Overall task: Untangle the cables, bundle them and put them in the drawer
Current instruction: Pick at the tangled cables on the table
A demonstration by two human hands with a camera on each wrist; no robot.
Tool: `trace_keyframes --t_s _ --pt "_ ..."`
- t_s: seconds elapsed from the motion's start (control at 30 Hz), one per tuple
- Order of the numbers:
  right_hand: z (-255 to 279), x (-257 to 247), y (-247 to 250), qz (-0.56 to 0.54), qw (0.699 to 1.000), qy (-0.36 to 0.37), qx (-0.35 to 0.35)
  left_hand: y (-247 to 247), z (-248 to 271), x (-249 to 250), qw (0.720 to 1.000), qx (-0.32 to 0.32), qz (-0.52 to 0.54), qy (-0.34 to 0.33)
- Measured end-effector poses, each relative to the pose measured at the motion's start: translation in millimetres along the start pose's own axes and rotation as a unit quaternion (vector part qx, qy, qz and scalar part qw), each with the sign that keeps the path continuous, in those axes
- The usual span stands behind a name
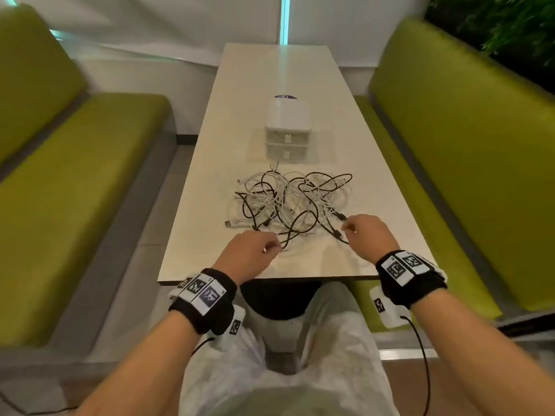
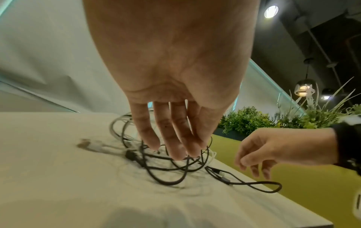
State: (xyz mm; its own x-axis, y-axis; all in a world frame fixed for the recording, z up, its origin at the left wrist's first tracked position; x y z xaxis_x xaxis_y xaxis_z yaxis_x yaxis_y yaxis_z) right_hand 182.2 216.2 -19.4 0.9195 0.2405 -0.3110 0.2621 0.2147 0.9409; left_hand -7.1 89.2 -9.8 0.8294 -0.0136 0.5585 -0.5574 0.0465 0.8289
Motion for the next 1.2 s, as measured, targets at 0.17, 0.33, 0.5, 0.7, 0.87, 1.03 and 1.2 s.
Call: trace_keyframes --t_s 0.17,0.33,0.5,0.7,0.87,1.03,1.2 --pt "-32 16 -29 0.055 0.996 -0.063 -0.043 -19 -57 19 0.999 0.004 0.034 -0.032" --pt "-57 8 -46 0.046 0.997 -0.019 -0.061 -51 -100 23 0.996 -0.021 0.072 -0.039" --pt "-57 4 -25 -0.077 0.994 -0.03 -0.071 -51 -115 21 0.994 -0.025 0.102 -0.025" --pt "-42 -7 0 -0.254 0.966 -0.04 0.006 -39 -127 38 0.98 0.068 0.162 -0.092" --pt "-24 -24 13 -0.372 0.926 -0.007 0.067 -34 -122 38 0.97 0.123 0.16 -0.137" --pt "-4 -53 24 -0.409 0.905 0.079 0.082 -3 -105 21 0.937 0.21 0.254 -0.113" --pt "-11 -76 10 -0.361 0.924 0.109 0.068 8 -91 -7 0.899 0.276 0.334 -0.053"
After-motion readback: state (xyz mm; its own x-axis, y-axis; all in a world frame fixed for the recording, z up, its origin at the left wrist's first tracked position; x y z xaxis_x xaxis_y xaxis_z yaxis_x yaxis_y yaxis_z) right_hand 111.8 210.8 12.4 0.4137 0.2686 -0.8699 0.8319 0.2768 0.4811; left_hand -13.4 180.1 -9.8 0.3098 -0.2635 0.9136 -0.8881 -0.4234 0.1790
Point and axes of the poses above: each hand's wrist, its own z-axis away from the middle knuckle, its own y-axis out of the back of the hand, x = y × z, the point moved 9 cm from there along -z, towards the middle knuckle, and after that the axes turned 8 degrees about -y, right-handed, at the moved point
